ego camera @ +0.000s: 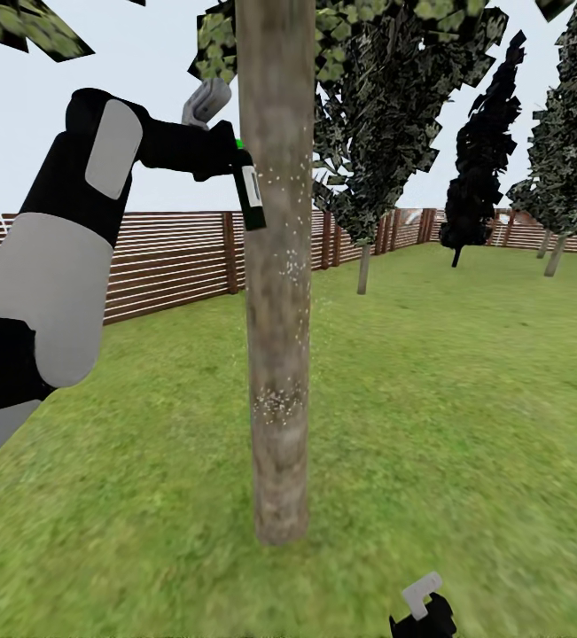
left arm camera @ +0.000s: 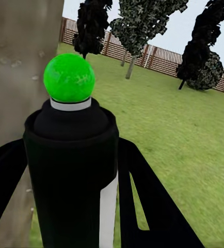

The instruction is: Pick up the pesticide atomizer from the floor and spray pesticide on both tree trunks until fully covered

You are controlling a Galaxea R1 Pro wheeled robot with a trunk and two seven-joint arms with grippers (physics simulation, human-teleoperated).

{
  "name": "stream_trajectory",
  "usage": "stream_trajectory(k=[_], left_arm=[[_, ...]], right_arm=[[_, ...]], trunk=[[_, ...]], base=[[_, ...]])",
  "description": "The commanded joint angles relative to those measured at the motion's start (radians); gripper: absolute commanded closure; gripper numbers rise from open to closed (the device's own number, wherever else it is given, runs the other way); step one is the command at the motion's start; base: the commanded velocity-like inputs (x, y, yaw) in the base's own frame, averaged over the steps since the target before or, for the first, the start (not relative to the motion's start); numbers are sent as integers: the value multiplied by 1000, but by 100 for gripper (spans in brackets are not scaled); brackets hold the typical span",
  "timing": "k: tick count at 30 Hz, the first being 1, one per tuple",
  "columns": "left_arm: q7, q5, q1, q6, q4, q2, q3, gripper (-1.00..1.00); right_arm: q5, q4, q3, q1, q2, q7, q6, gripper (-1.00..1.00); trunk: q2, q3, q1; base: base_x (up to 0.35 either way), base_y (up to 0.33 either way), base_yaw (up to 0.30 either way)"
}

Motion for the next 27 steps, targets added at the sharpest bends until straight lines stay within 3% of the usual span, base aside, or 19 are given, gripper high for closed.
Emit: stream_trajectory(k=[1, 20, 21, 24, 25, 27], left_arm=[[-1, 1, 0, 0, 0, 0, 0, 100], [1, -4, 0, -2, 1, 0, 5, 100], [1, -15, 0, -3, 1, 1, -12, 100], [4, -82, 0, -3, 9, 3, -168, 100], [5, -92, 0, -4, 15, 2, -193, 100], [16, -98, 0, -4, 25, 1, -206, 100]], right_arm=[[0, 0, 0, 0, 0, 0, 0, -100], [0, 0, 0, 0, 0, 0, 0, -100], [0, 0, 0, 0, 0, 0, 0, -100], [0, 0, -1, 0, 0, 0, 0, -100], [0, 0, -1, 0, 0, 0, 0, -100], [0, 0, -1, 0, 0, 0, 0, -100]], trunk=[[0, 0, 0], [0, 0, 0], [0, 0, 0], [0, 0, 0], [0, 0, 0], [0, 0, 0]], base=[[-68, 0, 0], [-78, 1, 0], [-32, 0, 0], [-13, 0, 0], [-2, 0, 0], [-1, 0, 0]])
